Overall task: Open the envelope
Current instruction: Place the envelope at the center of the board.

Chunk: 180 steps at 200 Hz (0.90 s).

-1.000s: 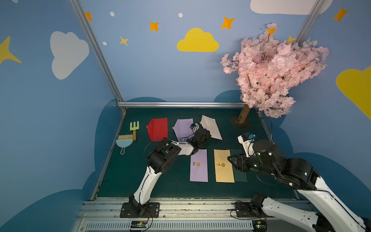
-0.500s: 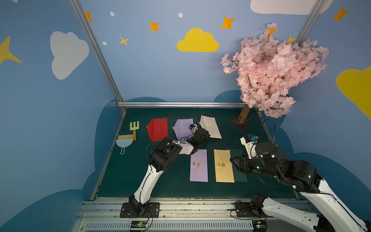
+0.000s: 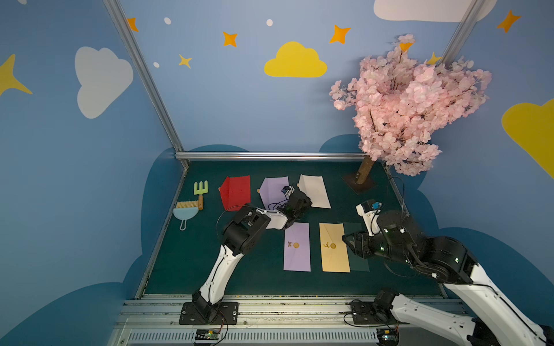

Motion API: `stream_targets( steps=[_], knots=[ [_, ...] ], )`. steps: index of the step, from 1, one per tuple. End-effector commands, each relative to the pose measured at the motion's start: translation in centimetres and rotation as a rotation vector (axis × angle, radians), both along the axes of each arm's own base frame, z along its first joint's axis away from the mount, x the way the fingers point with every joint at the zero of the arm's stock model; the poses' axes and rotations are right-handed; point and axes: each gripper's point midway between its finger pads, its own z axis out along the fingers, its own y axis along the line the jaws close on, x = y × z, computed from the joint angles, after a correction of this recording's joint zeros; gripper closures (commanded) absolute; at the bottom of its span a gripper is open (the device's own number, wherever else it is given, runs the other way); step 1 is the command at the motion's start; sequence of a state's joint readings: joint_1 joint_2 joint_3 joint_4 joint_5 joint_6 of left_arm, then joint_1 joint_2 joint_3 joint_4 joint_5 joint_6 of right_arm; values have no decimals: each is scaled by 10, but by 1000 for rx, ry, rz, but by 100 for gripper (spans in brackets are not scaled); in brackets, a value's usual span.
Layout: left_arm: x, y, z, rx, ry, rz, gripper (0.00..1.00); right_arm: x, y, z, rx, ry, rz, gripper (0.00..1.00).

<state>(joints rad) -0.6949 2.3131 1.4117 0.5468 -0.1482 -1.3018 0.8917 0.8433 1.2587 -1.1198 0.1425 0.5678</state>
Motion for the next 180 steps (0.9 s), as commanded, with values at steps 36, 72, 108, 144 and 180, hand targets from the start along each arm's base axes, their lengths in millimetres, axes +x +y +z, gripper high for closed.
stream_targets(
  steps=[36,72,108,144,180],
  knots=[
    [-3,5,-15,21,29,-22,76,3,0,-1,-9,-5,-6,50],
    [-8,12,-14,35,26,-9,64,3,-1,-2,-10,-6,-12,50],
    [-14,27,-9,47,19,19,63,2,-3,-4,-12,-5,-15,50],
    [-20,38,10,67,-32,19,61,3,1,-11,-17,10,-11,50],
    [-26,40,48,71,-117,-20,61,7,7,-16,-18,21,-7,50]
  ],
)
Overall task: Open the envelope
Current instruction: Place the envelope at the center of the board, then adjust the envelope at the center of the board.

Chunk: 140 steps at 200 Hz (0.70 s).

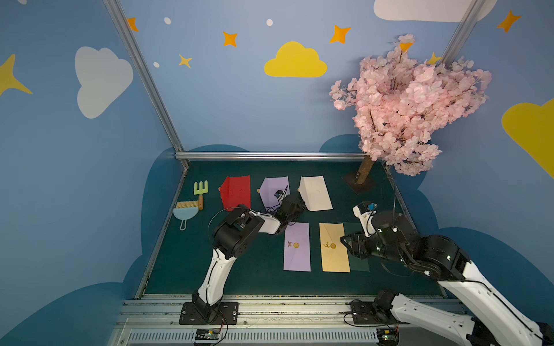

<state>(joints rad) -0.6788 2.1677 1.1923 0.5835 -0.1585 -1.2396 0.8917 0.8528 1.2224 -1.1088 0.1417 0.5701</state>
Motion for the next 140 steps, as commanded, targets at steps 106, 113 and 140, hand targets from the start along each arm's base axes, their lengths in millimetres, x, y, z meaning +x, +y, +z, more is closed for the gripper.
stream_targets(
  steps=[106,113,140],
  knots=[
    [-106,55,89,203,-137,-213,62,40,73,-63,102,156,50,47],
    [-114,62,81,203,-118,-209,62,40,79,-73,109,187,58,48],
    [-140,84,60,210,-77,-199,62,36,95,-117,84,322,83,48]
  ],
)
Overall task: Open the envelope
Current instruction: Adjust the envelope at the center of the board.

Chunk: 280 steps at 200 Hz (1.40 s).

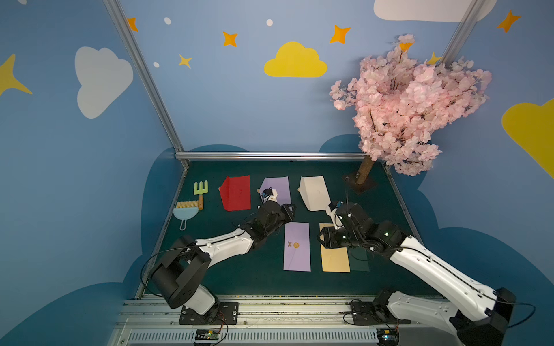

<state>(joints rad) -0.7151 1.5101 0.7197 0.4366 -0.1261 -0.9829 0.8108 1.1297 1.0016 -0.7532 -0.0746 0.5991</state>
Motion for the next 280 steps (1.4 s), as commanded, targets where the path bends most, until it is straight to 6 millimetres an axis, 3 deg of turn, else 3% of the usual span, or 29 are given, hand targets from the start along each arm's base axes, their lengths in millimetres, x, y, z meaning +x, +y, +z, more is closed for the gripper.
stream_targets(
  steps=[1,36,108,163,198,280],
  knots=[
    [-24,18,-30,65,71,-10,62,-3,26,-21,70,95,44,49],
    [-46,40,-42,95,99,-2,61,-15,31,-63,-43,276,94,53],
    [-66,70,-53,86,117,40,61,5,39,-121,-157,355,75,51],
    [-77,104,-51,89,110,115,59,3,38,-144,-193,407,79,51],
    [-81,120,-49,82,104,156,58,-2,48,-150,-184,434,105,51],
    [-83,131,-52,77,119,184,58,-9,87,-157,-176,456,185,51]
  ],
)
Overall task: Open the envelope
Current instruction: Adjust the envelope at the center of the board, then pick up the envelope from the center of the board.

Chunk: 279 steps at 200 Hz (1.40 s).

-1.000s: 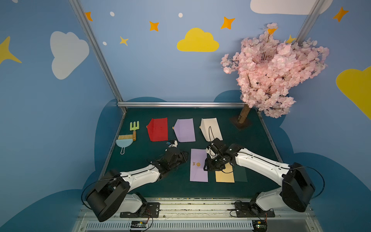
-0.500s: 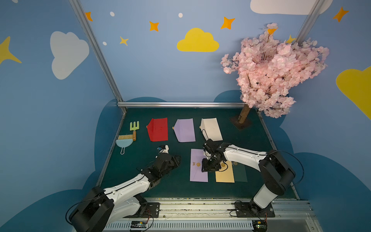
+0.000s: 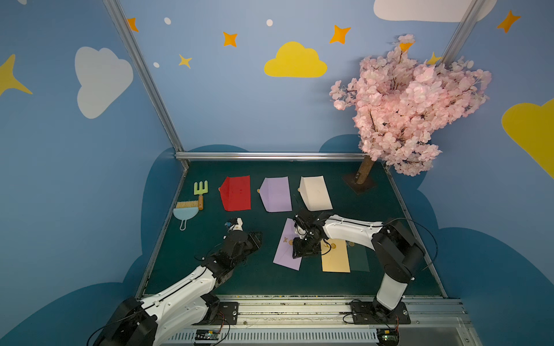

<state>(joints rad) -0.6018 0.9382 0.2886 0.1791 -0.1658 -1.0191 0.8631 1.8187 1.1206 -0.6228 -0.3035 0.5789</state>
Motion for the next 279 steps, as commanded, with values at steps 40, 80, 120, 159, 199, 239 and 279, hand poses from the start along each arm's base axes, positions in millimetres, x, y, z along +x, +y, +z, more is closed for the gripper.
stream_targets(
  steps=[40,80,120,159,199,239,279],
  knots=[
    [-4,10,-10,14,27,25,58,-7,31,-5,18,31,67,51],
    [-2,2,-4,30,16,-27,57,-4,30,10,23,-9,58,50],
    [11,-33,9,42,-9,-196,47,18,22,71,122,-119,10,45],
    [16,-62,-2,22,56,-312,50,59,-17,97,166,-185,-88,43],
    [7,-78,-24,16,200,-391,97,93,-46,82,182,-149,-162,43],
    [-2,-79,-35,27,245,-395,97,114,-57,66,237,-128,-227,43],
    [-12,-69,-47,40,279,-382,97,127,-61,52,305,-109,-269,42]
  ],
)
